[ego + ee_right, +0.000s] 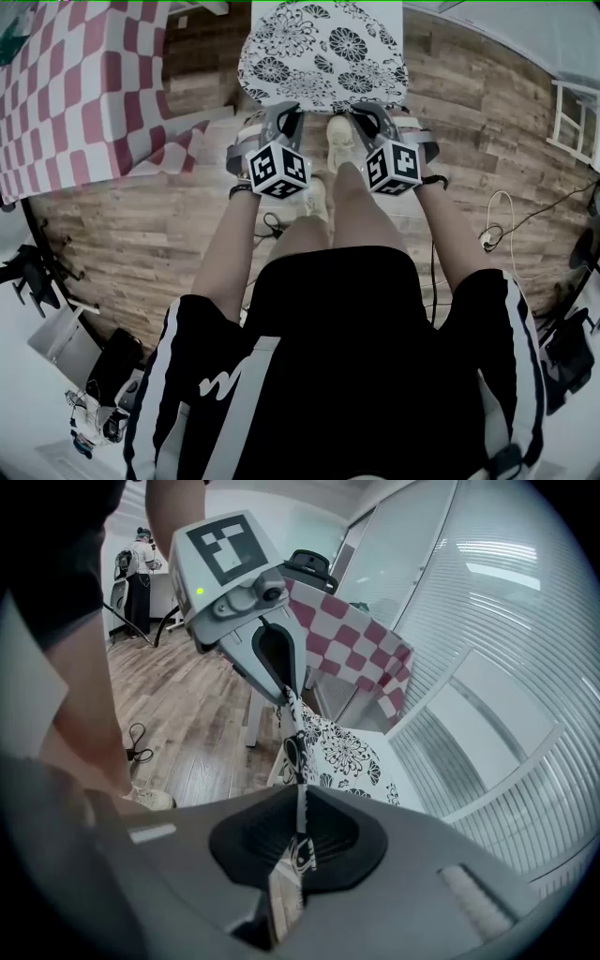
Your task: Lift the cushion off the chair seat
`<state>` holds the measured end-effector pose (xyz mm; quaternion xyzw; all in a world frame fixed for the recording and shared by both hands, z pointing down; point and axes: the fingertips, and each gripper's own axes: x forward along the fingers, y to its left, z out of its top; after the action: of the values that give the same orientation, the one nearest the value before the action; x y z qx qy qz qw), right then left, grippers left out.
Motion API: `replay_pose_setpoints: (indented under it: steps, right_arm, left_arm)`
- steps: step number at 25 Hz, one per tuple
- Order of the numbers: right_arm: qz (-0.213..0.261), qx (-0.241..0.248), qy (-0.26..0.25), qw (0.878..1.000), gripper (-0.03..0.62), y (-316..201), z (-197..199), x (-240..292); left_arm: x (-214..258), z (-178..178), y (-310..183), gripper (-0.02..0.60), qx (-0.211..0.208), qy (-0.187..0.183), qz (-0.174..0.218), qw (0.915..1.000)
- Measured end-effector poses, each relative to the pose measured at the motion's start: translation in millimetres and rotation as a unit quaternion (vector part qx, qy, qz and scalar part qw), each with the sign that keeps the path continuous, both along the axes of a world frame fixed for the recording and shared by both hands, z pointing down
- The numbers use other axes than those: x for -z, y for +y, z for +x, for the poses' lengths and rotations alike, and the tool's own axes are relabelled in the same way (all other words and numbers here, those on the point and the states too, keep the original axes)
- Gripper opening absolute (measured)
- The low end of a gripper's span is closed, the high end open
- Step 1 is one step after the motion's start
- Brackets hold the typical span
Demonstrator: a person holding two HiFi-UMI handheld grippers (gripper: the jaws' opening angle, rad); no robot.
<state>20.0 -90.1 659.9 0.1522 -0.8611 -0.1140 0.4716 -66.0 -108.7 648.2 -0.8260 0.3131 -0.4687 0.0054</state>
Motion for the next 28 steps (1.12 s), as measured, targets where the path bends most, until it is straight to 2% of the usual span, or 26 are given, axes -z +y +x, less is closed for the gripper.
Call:
replay_pose_setpoints:
  steps: [23, 28]
  right_arm:
    - [0.022, -0.058, 0.008, 0.998, 0.008, 42, 4, 9]
    - [0.022, -0.064, 0.009, 0.998, 0.008, 47, 8, 10]
  left_arm:
    - [11, 6, 51, 0.020, -0.038, 0.019, 0.005, 0.9991]
    - [16, 10, 57, 0.020, -0.034, 0.025, 0.007, 0.9991]
